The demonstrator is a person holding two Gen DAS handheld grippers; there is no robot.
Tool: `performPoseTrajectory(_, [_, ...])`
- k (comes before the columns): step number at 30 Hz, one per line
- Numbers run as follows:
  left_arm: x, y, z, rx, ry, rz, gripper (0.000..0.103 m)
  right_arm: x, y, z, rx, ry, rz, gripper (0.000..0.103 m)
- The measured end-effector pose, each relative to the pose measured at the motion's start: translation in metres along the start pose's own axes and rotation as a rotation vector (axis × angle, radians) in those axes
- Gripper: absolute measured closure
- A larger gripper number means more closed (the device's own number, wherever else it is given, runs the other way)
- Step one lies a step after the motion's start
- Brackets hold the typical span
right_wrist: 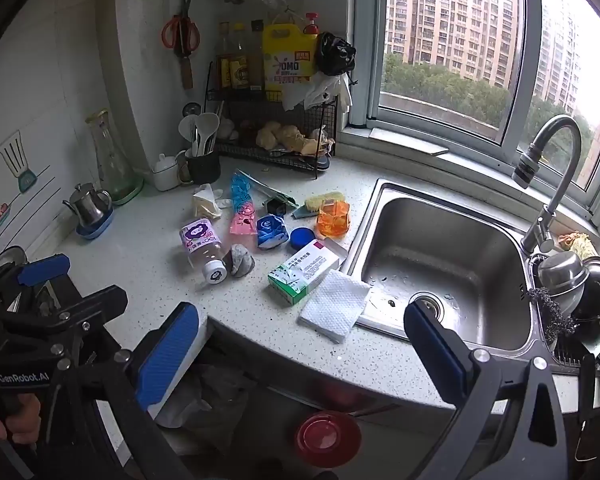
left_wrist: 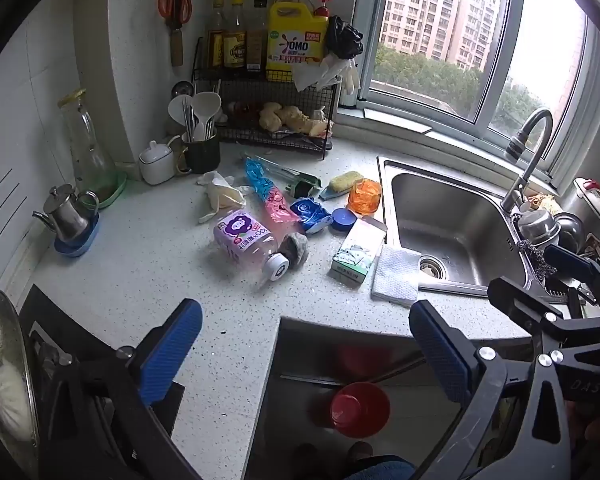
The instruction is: Collect trash
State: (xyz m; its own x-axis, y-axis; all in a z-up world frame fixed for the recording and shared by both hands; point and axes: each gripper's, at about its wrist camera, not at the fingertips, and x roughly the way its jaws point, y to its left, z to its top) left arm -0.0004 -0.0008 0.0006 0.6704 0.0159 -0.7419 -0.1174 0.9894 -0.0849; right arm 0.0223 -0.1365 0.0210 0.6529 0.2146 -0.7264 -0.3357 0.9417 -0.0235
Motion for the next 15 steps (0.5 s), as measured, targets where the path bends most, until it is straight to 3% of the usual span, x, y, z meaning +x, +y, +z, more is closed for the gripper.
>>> performPoseTrajectory(15, [-0.004, -0.005, 0.001, 0.010, -0.019, -0.002, 0.000, -0.004, -0.002, -0.001, 0.009, 0.010, 0.014, 0.000])
